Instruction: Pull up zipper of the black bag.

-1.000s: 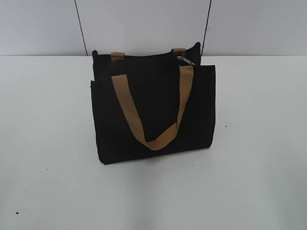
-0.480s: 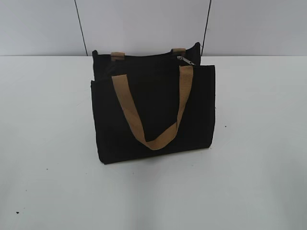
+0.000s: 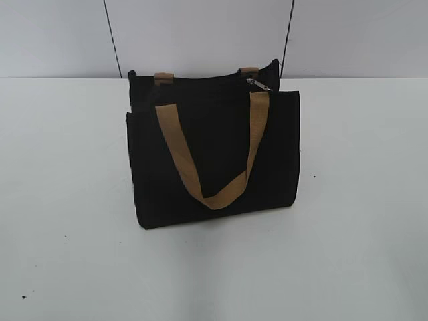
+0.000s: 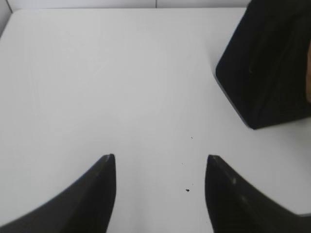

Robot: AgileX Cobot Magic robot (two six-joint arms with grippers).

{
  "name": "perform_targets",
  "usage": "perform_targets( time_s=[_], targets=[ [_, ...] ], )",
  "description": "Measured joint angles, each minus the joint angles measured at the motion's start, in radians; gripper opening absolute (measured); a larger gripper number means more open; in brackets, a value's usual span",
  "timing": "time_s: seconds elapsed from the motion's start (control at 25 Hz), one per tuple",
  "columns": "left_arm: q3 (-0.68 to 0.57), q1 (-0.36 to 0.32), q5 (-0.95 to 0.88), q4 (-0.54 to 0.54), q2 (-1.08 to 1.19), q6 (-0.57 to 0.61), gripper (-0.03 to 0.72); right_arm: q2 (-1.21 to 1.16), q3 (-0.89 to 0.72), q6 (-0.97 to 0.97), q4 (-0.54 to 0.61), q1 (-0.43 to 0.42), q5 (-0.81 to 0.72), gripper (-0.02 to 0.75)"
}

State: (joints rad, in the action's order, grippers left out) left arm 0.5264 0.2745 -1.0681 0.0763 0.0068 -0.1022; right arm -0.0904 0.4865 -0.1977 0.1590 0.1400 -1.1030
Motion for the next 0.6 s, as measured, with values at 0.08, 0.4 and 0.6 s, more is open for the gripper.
perform_targets(
  time_s=[0.08, 0.4, 0.6],
  targets=[
    [0.0, -0.048, 0.0, 0.0, -0.012, 0.0, 0.44, 0.039, -0.001, 0.0, 0.0, -0.034, 0.0, 0.345],
    [0.0, -0.148, 0.002, 0.0, -0.016, 0.0, 0.438, 0.097, -0.002, 0.0, 0.001, -0.09, 0.0, 0.345],
    [0.0, -0.148, 0.002, 0.0, -0.016, 0.0, 0.438, 0.097, -0.002, 0.001, 0.004, -0.093, 0.0, 0.345]
  ],
)
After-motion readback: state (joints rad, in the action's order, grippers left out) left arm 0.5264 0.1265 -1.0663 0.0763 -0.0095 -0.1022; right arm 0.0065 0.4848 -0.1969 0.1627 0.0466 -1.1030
